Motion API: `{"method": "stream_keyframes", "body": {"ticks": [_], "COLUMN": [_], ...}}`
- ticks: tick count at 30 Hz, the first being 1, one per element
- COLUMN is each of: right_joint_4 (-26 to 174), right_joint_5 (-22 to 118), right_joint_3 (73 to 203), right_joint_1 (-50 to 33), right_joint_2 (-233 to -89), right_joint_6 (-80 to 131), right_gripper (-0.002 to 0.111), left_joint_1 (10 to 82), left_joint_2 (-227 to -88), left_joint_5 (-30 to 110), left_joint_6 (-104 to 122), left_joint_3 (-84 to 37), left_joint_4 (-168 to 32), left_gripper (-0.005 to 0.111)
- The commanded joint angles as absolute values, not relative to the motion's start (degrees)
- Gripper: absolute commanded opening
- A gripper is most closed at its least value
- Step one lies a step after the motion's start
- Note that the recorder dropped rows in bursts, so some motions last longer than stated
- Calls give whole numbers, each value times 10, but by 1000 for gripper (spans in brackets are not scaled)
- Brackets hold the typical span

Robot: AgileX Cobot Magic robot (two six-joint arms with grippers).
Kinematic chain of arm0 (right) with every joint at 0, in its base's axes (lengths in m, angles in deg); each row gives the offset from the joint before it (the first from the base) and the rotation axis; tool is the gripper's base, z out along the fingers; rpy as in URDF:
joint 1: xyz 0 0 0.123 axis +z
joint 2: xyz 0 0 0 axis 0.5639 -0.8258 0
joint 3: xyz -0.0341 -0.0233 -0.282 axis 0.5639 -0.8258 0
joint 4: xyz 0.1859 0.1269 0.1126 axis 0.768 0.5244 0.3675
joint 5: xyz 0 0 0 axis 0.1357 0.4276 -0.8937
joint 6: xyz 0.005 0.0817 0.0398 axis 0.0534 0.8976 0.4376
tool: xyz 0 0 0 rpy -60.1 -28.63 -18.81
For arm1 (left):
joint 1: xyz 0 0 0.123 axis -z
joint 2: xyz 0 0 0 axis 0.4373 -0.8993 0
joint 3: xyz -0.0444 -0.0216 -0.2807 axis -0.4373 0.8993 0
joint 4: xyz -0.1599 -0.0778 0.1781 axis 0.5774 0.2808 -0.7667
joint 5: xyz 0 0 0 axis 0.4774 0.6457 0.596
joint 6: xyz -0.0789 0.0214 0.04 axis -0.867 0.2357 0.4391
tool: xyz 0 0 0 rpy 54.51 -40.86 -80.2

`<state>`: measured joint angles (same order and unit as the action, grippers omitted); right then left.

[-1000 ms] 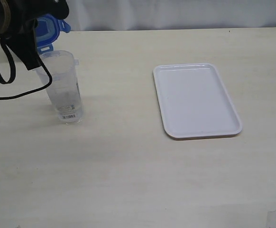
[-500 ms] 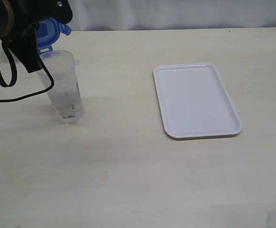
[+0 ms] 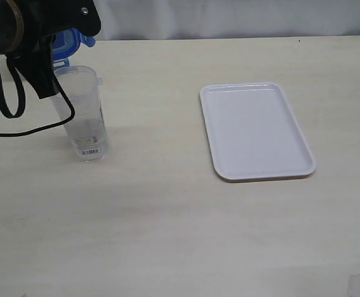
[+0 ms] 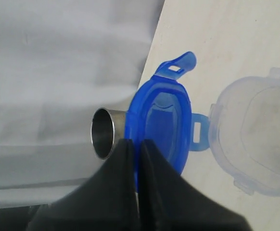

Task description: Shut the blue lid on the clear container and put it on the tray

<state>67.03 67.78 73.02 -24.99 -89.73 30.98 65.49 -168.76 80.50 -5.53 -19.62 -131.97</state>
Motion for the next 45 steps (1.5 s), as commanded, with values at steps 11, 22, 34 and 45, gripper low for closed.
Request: {"method": "stream_keyframes", "body": {"ticks": [11, 22, 34, 45], "right_joint_4": [670, 670, 670, 670], "right_joint_5": [676, 676, 676, 676], "right_joint_3": [729, 729, 729, 729], "right_joint_1": [-248, -248, -248, -248], "right_joint_2": [-894, -894, -894, -894], "right_joint_6": [306, 306, 306, 306], "right_gripper": [4, 4, 4, 4], "left_joint_1": [660, 680, 680, 680], "left_joint_2": [-1683, -1683, -1683, -1683], "left_joint_5": [814, 820, 838, 839], "left_joint_6": [-54, -54, -55, -55], "left_joint_3": [-195, -195, -195, -195], "left_joint_4": [-1303, -1313, -1313, -1296], "left_gripper": [0, 0, 0, 0]}}
